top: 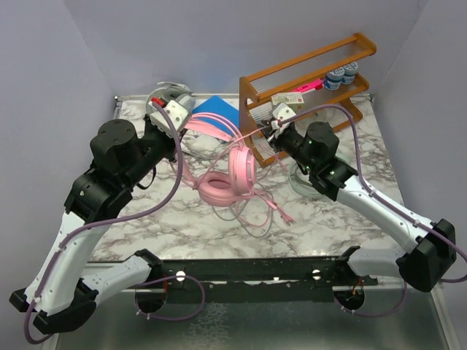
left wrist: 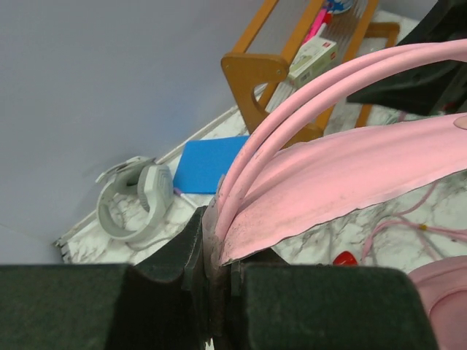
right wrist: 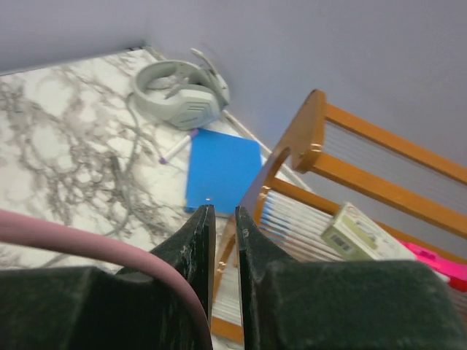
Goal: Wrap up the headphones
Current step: Wrap the headphones cable around the headphones.
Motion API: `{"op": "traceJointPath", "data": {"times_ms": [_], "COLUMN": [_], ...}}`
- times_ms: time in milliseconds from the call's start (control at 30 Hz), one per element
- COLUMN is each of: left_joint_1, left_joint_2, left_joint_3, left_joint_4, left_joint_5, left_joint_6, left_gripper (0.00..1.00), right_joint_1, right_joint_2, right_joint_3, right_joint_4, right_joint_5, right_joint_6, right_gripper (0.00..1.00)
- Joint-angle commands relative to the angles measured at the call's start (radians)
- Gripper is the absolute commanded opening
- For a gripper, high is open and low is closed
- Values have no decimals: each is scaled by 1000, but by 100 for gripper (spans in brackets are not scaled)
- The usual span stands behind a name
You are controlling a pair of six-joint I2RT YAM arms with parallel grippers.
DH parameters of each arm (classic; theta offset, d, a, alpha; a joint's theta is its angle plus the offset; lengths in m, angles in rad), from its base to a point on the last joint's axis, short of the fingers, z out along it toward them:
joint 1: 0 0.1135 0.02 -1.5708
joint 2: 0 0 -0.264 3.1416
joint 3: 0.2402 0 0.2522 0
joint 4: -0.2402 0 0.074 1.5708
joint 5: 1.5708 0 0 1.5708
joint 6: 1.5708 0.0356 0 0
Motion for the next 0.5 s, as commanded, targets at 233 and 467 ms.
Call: {"op": "traceJointPath", "data": {"times_ms": [233,467], "left_joint_1": [0,0], "left_joint_2": [54,116], "left_joint_3": [208,290], "left_joint_4": [94,111], "left_joint_5": [199,141], "left_joint_6": [-473,-695], "left_gripper": [0,0], "right_joint_1": [-63,-68], "right_joint_2": [0,77], "right_joint_3": [-198,-245], "right_joint_4": [416,594], "right_joint_5": [-380,-551], "right_joint_6": [272,414], "right_gripper": [22,18]}}
